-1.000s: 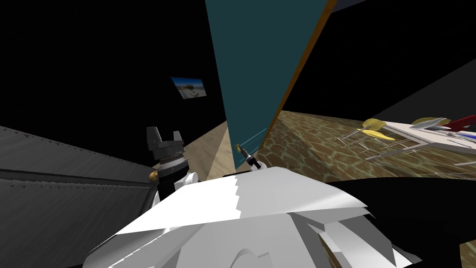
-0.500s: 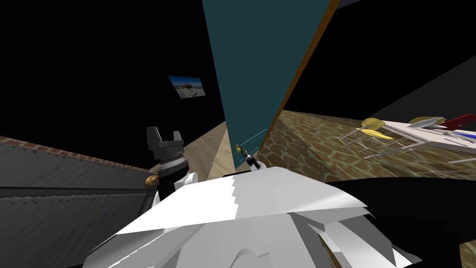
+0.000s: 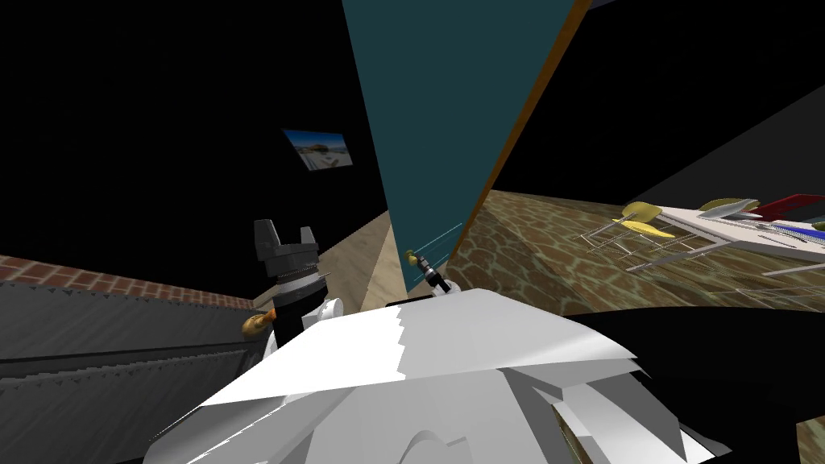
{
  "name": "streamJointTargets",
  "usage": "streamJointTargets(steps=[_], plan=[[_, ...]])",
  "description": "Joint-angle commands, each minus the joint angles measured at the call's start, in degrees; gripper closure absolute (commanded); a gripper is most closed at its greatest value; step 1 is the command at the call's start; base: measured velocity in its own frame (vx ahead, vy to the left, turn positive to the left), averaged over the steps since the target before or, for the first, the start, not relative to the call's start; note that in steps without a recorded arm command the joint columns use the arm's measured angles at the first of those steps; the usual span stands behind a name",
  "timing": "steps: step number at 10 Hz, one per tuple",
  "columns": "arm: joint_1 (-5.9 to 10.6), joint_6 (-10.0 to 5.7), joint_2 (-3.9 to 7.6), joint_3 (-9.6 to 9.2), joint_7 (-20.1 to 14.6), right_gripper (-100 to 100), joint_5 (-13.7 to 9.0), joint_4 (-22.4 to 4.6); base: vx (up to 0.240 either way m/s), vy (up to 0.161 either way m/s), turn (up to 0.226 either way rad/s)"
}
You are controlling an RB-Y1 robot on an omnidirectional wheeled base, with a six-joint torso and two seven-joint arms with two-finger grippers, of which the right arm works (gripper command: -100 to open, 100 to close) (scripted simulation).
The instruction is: Push the door open
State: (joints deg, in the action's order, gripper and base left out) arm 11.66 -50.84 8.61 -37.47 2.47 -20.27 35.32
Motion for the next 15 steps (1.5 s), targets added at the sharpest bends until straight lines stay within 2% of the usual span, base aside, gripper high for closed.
streamJointTargets(steps=[1, 4, 5, 7, 9, 10, 15], plan=[[0.4, -0.27, -0.44, -0.4, -2.86, 100, -1.08, -0.23, 0.048, 0.028, -0.043], [0.6, -0.24, -0.99, -1.17, -7.38, 100, -2.93, -0.41, 0.057, 0.036, -0.038], [0.6, -0.24, -0.99, -1.17, -7.8, 100, -2.93, -0.41, 0.04, 0.02, -0.021], [0.8, -0.22, -1.55, -1.95, -11.74, 100, -4.79, -0.59, 0.058, 0.034, -0.046], [0.9, -0.21, -1.84, -2.32, -14.65, 100, -5.69, -0.68, 0.053, 0.033, -0.04], [-0.16, 0.03, -1.52, -2.82, -15.34, -100, -6.61, 0.22, 0.018, -0.022, 0.026], [-2.09, -0.68, -2.25, -5.79, -22.63, -100, -11.29, 2.67, -0.043, -0.062, 0.055]])
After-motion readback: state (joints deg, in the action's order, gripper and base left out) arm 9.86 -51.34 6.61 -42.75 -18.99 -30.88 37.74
